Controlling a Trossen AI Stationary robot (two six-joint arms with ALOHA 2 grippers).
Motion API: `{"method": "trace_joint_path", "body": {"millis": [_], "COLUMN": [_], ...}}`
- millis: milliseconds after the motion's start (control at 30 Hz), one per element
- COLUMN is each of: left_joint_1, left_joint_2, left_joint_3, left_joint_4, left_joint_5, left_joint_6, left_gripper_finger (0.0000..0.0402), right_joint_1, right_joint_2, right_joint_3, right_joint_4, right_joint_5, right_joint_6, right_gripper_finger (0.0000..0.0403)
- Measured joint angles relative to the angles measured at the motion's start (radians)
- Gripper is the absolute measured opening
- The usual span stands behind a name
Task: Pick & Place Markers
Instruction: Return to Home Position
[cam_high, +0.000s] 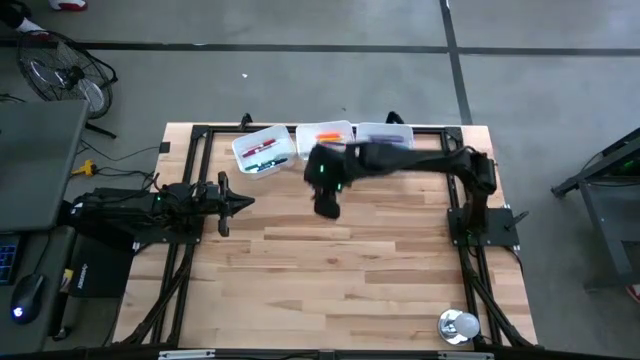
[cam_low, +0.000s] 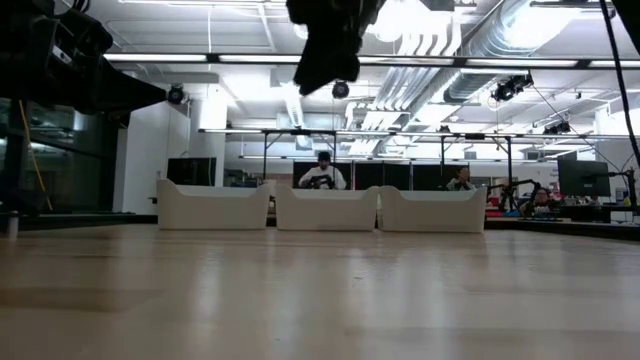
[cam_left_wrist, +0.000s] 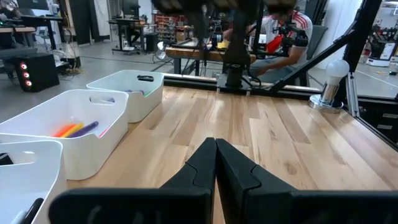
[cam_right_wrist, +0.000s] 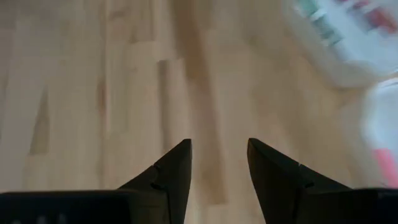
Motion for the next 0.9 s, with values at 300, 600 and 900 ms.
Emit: {"method": "trace_joint_path", "body": {"millis": [300, 600, 900], "left_joint_1": [0.0, 0.0, 0.0], "left_joint_2": [0.0, 0.0, 0.0], "left_joint_3": [0.0, 0.0, 0.0], "left_joint_4": [0.0, 0.0, 0.0], "left_joint_5": [0.001, 0.001, 0.001], "left_joint_6": [0.0, 0.0, 0.0], "left_gripper_finger": [0.0007, 0.0007, 0.0007], "right_joint_1": [0.15, 0.238, 0.297], "right_joint_2": [-0.09, -0.386, -0.782], "right_joint_3": [-0.458, -0.924, -1.375], "right_joint_4": [0.41, 0.908, 1.17], "right_joint_5": [-0.018, 0.107, 0.523], "right_joint_6": [0.306, 0.543, 0.7], "right_gripper_finger": [0.0145, 0.0144, 0.0144]}}
